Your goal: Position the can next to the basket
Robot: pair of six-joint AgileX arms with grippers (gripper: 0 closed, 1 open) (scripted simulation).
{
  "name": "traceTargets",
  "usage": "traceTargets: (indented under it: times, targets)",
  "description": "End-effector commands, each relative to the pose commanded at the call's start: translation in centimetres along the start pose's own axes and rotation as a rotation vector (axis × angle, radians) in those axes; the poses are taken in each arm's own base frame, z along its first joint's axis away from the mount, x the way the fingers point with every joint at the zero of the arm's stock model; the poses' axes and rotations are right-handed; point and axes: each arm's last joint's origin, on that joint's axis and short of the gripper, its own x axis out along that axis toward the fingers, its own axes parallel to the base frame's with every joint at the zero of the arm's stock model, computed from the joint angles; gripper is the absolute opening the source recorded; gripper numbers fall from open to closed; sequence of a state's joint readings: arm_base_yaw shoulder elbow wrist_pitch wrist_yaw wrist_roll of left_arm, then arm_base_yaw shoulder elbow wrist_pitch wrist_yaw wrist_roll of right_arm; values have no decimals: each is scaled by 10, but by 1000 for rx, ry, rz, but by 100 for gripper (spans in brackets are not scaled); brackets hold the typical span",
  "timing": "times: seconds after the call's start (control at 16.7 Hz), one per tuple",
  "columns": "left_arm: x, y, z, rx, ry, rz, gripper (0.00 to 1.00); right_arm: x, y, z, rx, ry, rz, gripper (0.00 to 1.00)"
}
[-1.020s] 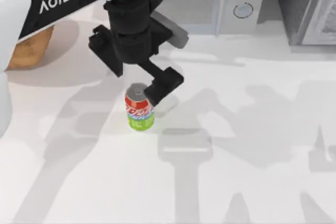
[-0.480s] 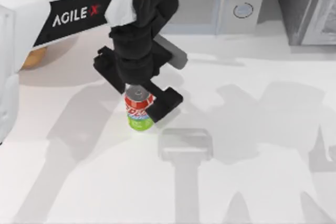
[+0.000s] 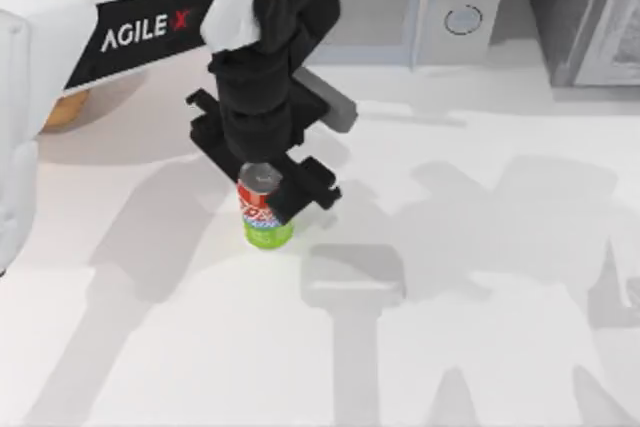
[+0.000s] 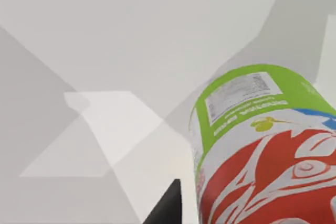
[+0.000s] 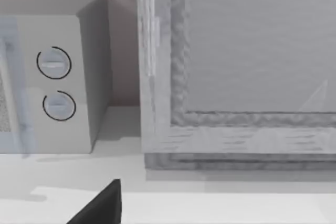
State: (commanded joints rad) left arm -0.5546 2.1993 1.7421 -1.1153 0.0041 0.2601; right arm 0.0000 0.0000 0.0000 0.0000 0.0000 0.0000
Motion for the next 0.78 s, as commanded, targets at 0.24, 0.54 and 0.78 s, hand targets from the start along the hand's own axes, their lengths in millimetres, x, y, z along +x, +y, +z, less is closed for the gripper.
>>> traceTargets:
  times: [0.24, 0.54, 0.78]
  targets:
    - [0, 0, 0, 0, 0, 0, 17, 0, 0, 0, 0, 0, 0, 100]
    - [0, 0, 0, 0, 0, 0, 0, 0, 0, 0, 0, 0, 0, 100]
    - [0, 0, 0, 0, 0, 0, 0, 0, 0, 0, 0, 0, 0, 100]
